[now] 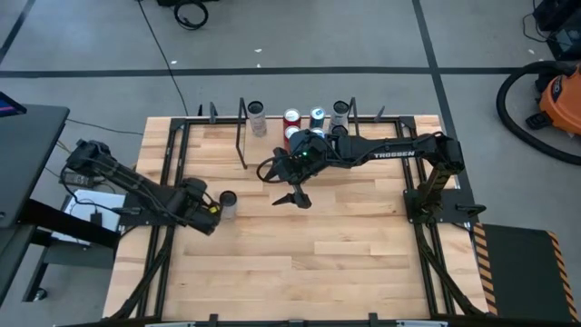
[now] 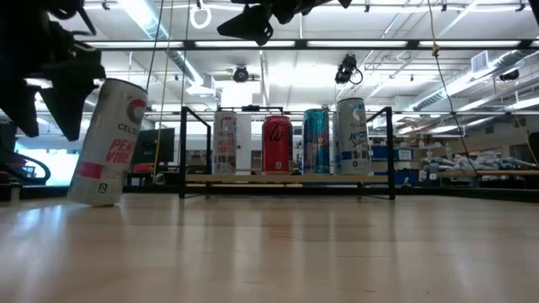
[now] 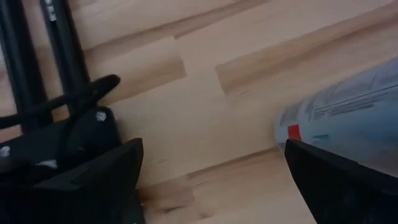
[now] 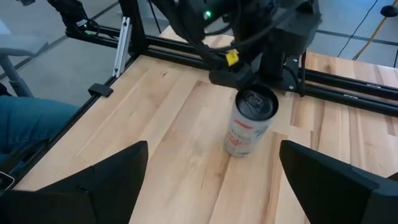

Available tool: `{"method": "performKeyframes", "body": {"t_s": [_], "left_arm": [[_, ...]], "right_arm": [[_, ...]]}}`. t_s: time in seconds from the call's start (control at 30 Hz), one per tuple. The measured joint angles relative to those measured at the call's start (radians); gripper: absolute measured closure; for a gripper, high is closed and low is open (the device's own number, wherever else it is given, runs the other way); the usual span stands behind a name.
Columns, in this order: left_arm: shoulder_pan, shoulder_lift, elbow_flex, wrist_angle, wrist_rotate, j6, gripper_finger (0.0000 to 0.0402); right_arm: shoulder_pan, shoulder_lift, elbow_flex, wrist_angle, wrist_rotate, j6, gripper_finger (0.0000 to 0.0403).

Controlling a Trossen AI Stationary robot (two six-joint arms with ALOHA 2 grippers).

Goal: Place canned beverage on shelf
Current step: Put the white pink soda can on the shelf aligned with the other white pink soda can

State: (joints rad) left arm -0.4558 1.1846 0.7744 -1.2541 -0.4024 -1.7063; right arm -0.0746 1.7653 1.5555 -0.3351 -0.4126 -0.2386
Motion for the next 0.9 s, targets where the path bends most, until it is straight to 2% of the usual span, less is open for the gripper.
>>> {"method": "performKeyframes", "body": {"t_s": [0.17,0.33,0.47,0.77,0.9], "left_arm": [[0.027,0.0,-0.037,0.074,0.002,0.048,0.0008],[0.011,0.0,-0.04,0.076,0.017,0.049,0.0008],[0.003,0.0,-0.04,0.079,0.022,0.046,0.0008],[-0.019,0.0,-0.04,0.084,0.022,0.069,0.0008],[-0.019,0.0,-0.04,0.085,0.022,0.07,0.0008]], "right_arm": [[0.0,0.0,0.0,-0.001,0.0,0.0,0.003],[-0.001,0.0,0.0,-0.025,0.013,0.0,0.003],[-0.007,-0.002,0.0,-0.091,0.049,0.0,0.003],[-0.006,-0.004,0.0,-0.284,0.05,0.001,0.003],[-0.006,-0.001,0.0,-0.304,0.059,-0.005,0.003]]}}
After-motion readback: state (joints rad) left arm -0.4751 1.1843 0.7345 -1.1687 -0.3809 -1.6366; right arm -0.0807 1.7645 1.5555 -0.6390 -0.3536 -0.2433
